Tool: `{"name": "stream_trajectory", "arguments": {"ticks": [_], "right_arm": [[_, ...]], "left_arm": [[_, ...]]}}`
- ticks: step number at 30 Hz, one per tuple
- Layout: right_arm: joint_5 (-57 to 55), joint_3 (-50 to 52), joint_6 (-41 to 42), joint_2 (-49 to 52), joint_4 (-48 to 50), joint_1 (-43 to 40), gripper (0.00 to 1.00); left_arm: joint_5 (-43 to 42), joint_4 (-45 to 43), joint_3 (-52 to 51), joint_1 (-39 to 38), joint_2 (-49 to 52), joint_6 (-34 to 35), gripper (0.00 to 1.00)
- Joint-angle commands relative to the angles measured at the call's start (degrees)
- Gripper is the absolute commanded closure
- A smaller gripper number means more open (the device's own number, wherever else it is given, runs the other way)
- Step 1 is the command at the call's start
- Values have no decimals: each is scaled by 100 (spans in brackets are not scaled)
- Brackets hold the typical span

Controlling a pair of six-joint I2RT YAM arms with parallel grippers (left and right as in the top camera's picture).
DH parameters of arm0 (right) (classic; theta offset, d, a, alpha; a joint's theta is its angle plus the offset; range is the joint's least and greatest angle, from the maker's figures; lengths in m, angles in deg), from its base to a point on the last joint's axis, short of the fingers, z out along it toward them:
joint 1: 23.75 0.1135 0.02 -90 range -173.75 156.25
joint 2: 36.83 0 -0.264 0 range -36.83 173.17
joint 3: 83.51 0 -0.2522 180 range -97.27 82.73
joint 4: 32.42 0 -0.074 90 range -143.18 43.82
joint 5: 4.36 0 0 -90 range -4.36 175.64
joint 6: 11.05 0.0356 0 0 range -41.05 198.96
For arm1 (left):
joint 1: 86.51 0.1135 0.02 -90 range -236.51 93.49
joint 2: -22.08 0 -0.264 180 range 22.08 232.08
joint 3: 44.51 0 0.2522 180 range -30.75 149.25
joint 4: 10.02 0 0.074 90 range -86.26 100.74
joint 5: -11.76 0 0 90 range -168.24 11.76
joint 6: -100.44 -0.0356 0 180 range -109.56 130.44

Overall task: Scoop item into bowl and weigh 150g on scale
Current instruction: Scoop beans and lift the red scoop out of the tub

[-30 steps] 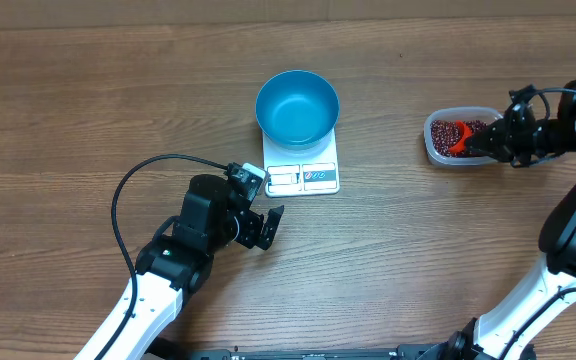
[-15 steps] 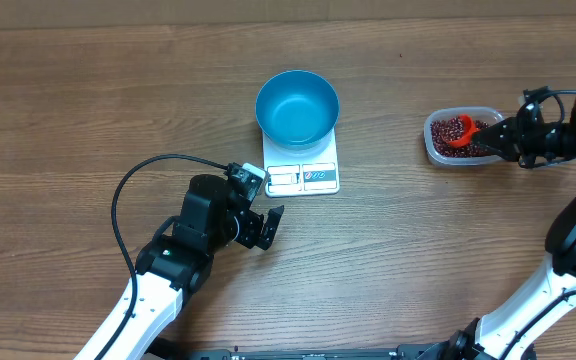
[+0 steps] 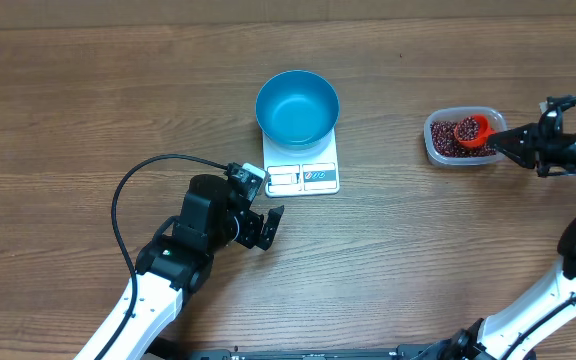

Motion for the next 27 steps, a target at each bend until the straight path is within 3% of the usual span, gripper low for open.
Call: {"name": "stream_trajectory", "arguments": {"ticks": [1,13,27], "right_arm": [[643,28,-658,72,-181,-92,96],[1558,26,-2103,70,-1464,-68,96],[2177,-166,-1749,66,-1440,1340,96]], "left_arm": [[-70,-4,24,-22,-11,52,0],[-70,-7,24,-22,-11,52,0],[-68,-4,24,-22,-11,52,0]]}}
